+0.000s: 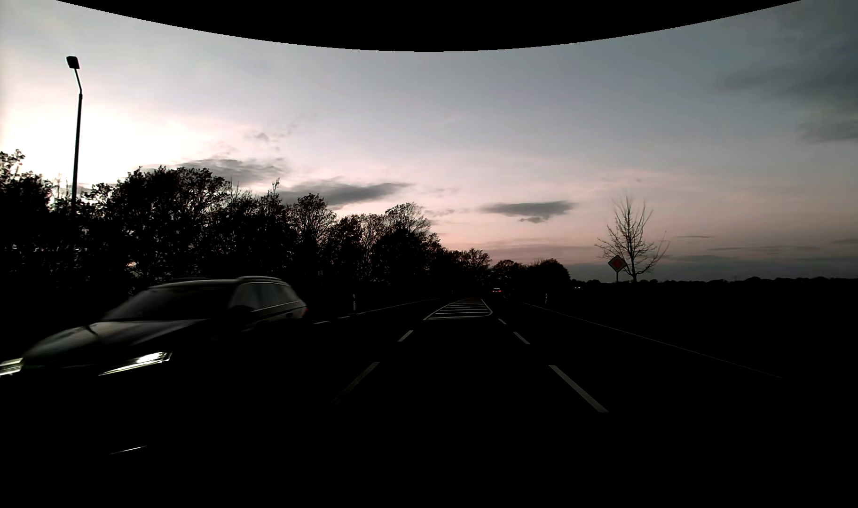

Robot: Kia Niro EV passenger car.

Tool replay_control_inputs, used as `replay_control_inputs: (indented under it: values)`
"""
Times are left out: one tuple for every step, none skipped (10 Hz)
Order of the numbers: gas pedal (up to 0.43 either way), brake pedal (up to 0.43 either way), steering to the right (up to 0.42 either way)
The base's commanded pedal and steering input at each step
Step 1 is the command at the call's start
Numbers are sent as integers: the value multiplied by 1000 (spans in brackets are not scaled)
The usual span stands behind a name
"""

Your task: Follow the waypoints while adhering to traffic rules and regulations

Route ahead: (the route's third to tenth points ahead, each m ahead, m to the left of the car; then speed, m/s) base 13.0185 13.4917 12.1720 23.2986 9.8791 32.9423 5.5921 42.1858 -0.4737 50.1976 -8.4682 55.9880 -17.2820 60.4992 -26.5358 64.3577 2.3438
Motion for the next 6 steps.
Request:
replay_control_inputs:
  values:
    - [197,0,-144]
    - [197,0,-186]
    - [197,0,-221]
    - [197,0,-249]
    - [197,0,-279]
    - [197,0,-308]
